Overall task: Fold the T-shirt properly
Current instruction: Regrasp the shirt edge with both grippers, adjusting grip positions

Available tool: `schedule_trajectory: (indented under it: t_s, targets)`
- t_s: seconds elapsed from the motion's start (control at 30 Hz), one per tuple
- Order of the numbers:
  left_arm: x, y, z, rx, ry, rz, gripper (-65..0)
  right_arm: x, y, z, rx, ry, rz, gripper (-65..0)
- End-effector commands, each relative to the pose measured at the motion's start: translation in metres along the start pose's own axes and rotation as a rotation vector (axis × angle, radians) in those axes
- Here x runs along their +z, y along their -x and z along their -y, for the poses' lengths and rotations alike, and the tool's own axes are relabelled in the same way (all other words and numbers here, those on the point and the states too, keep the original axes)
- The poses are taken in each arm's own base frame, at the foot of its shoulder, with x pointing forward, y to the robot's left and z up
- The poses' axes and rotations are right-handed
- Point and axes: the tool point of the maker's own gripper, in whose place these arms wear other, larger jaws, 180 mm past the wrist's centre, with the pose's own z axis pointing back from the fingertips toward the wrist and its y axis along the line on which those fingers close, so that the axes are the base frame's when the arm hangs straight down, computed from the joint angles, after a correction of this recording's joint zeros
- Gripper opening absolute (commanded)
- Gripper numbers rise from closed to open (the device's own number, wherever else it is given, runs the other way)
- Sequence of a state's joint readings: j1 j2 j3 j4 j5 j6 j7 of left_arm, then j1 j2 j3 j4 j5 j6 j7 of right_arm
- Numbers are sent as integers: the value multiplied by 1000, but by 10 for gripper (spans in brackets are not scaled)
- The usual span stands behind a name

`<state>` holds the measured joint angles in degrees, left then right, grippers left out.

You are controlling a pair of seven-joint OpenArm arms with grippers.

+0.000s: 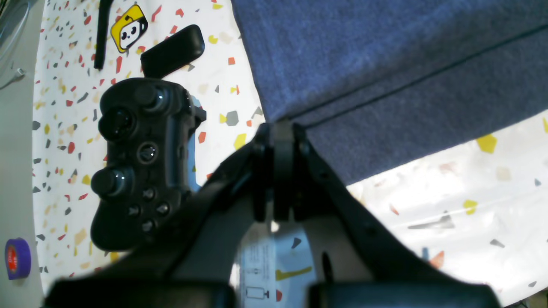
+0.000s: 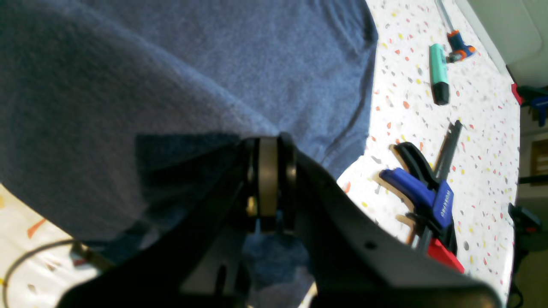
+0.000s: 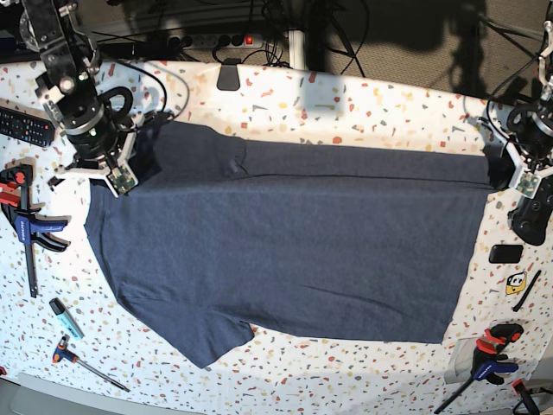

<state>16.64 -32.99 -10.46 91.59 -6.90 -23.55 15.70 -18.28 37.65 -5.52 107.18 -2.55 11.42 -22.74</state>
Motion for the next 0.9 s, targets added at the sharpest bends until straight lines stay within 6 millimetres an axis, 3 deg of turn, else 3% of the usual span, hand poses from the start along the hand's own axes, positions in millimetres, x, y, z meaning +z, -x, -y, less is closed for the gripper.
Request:
schedule_trajectory:
  t_s: [0.0, 0.23, 0.43, 0.73, 0.87]
  targets:
    - [2, -16, -14, -18, -32, 53, -650, -2, -9, 9, 18, 21, 31, -650]
    - [-2, -23, -22, -17, -49, 70, -650, -26, 4, 0, 65, -3, -16, -650]
    - [-17, -25, -41, 13, -75, 71, -650, -26, 8, 2, 64, 1, -40, -650]
    - [-51, -13, -25, -25, -3, 2, -650, -26, 11, 1, 69, 8, -63, -650]
    - [-59, -17, -27, -29, -2, 4, -650, -27, 9, -5, 50, 3, -57, -650]
